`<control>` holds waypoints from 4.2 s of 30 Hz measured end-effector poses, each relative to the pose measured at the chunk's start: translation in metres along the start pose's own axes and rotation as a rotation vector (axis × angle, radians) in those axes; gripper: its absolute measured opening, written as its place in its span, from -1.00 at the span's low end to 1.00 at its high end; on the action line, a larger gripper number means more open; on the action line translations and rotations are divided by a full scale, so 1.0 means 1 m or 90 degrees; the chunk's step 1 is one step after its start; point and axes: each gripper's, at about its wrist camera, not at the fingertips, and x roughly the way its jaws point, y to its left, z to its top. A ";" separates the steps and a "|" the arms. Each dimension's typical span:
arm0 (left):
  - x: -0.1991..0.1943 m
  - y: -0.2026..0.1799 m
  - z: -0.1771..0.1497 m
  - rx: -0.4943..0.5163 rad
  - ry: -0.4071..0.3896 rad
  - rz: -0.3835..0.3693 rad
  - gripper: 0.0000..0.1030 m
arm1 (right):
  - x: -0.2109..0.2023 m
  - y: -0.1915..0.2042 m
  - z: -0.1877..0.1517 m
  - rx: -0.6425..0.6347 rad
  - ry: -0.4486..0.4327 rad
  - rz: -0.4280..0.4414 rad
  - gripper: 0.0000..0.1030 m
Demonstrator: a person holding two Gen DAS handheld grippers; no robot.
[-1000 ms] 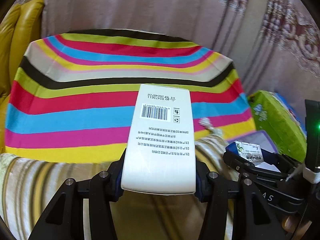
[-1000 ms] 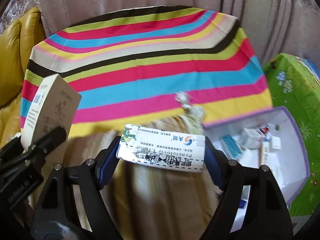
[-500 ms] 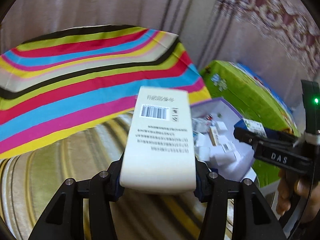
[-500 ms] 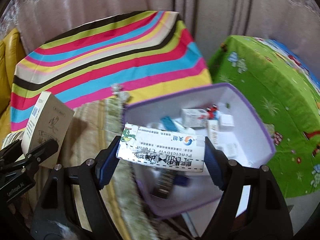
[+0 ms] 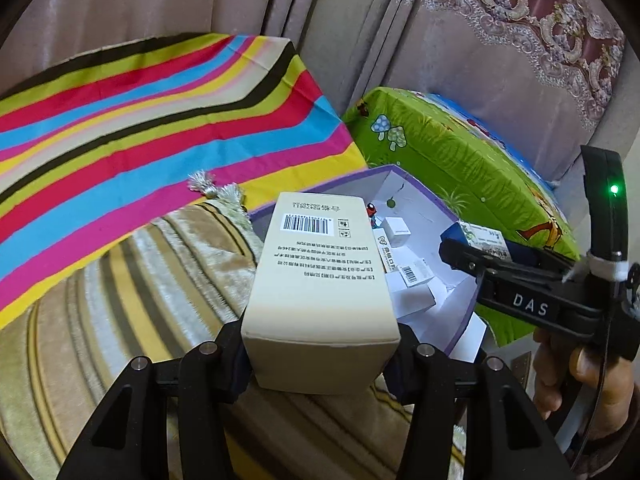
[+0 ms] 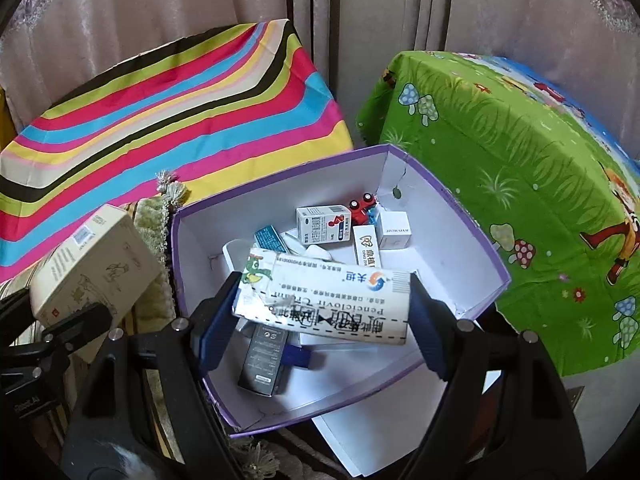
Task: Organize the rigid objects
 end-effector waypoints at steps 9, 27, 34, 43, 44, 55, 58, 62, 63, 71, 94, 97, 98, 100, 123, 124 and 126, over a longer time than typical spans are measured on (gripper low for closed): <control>0.019 0.000 0.011 -0.022 0.023 -0.024 0.03 | 0.008 -0.002 0.002 0.005 0.006 -0.002 0.56; 0.046 0.008 0.027 -0.089 0.051 -0.064 0.23 | 0.018 -0.009 0.008 0.022 0.009 -0.011 0.81; 0.030 0.002 0.014 -0.091 0.041 -0.076 0.57 | 0.014 -0.010 0.007 0.017 0.018 -0.017 0.82; 0.022 0.003 0.008 -0.106 0.041 -0.066 0.60 | -0.010 -0.004 -0.001 0.000 0.010 -0.044 0.82; 0.021 0.003 0.006 -0.103 0.038 -0.067 0.60 | -0.012 -0.004 -0.002 0.000 0.008 -0.045 0.82; 0.025 0.002 0.006 -0.082 0.043 -0.076 0.67 | -0.004 0.002 -0.010 -0.007 0.027 -0.050 0.82; 0.024 0.003 0.005 -0.082 0.043 -0.078 0.67 | -0.005 -0.001 -0.012 0.007 0.027 -0.039 0.82; 0.024 0.003 0.005 -0.082 0.042 -0.080 0.69 | -0.002 0.001 -0.013 0.001 0.032 -0.043 0.82; 0.024 0.003 0.005 -0.081 0.042 -0.079 0.70 | -0.002 0.001 -0.013 0.002 0.035 -0.041 0.82; 0.025 0.002 0.005 -0.077 0.043 -0.079 0.72 | -0.001 -0.001 -0.013 0.006 0.039 -0.042 0.82; 0.026 0.002 0.005 -0.078 0.043 -0.079 0.73 | 0.002 -0.001 -0.015 0.008 0.047 -0.038 0.82; 0.026 0.002 0.005 -0.078 0.043 -0.080 0.73 | 0.003 0.000 -0.016 0.008 0.048 -0.037 0.82; 0.026 0.002 0.005 -0.078 0.043 -0.080 0.74 | 0.003 0.000 -0.016 0.009 0.049 -0.037 0.82; 0.025 0.001 0.005 -0.077 0.043 -0.080 0.74 | 0.003 0.000 -0.016 0.009 0.049 -0.037 0.82; 0.026 0.000 0.005 -0.079 0.042 -0.079 0.78 | 0.005 0.001 -0.016 0.010 0.053 -0.036 0.82; 0.026 0.000 0.005 -0.079 0.042 -0.079 0.78 | 0.005 0.001 -0.016 0.010 0.053 -0.036 0.82; 0.026 0.000 0.005 -0.079 0.042 -0.079 0.78 | 0.005 0.002 -0.016 0.010 0.053 -0.036 0.82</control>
